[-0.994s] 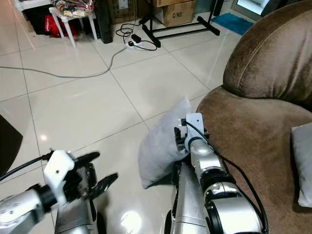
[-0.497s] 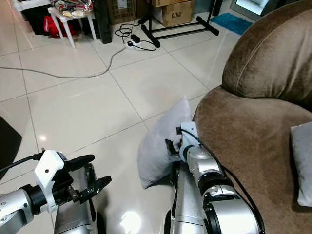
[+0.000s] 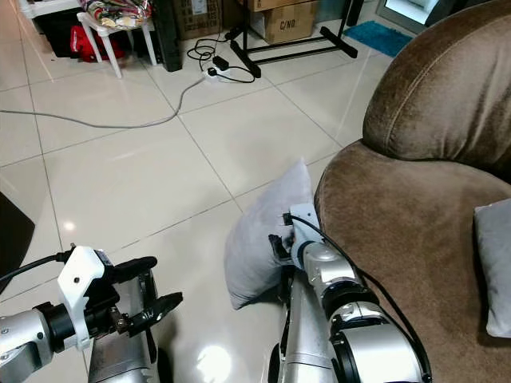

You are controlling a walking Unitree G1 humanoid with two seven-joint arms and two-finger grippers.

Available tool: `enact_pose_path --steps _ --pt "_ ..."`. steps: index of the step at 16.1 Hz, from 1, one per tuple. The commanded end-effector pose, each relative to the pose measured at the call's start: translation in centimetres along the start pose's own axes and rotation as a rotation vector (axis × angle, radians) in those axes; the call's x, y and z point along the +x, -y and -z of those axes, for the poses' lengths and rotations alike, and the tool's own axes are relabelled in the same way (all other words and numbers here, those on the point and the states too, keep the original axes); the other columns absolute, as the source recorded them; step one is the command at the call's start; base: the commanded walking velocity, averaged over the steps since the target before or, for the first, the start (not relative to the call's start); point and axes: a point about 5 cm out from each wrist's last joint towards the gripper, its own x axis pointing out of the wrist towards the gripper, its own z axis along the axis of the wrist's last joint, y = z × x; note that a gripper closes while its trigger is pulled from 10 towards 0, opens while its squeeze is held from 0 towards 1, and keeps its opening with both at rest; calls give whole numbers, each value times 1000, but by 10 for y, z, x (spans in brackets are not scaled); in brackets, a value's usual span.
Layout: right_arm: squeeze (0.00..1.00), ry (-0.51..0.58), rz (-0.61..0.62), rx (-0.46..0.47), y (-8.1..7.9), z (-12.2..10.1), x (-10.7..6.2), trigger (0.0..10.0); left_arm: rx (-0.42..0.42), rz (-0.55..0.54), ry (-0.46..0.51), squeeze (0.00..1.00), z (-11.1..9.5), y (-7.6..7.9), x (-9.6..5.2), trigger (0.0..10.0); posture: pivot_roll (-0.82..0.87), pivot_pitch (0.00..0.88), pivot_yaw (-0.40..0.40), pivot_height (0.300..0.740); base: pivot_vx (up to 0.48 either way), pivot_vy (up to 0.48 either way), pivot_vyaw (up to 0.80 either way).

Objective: Move the pillow to the sofa from floor

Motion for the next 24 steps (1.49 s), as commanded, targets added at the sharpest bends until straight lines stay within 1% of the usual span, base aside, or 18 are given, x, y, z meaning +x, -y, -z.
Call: enact_pose_path --steps 1,4,10,15,20,22,24 --pt "0 -31 -22 -6 -5 7 1 0 8 -16 -13 0 2 -4 -2 10000 30 80 -33 445 0 0 0" --pt "0 -20 -43 -14 -12 6 2 0 16 -22 -21 0 3 -10 -1 10000 31 63 -30 445 0 0 0" --pt "0 -6 -60 -29 -14 6 2 0 24 -30 -19 0 6 -13 2 10000 32 30 -27 445 0 0 0" --pt "0 -2 -91 -53 -23 10 3 0 43 -30 -21 0 6 -12 2 10000 34 6 -28 445 0 0 0" --pt "0 6 -105 -64 -26 8 4 0 53 -33 -14 0 4 -12 3 10000 34 0 -31 445 0 0 0" --pt "0 68 -160 -62 -31 -2 3 0 75 -57 0 0 1 -16 7 10000 35 0 -34 445 0 0 0" --pt "0 100 -185 -46 -31 -7 2 0 98 -102 17 0 -2 -19 8 10000 36 0 -36 445 0 0 0"
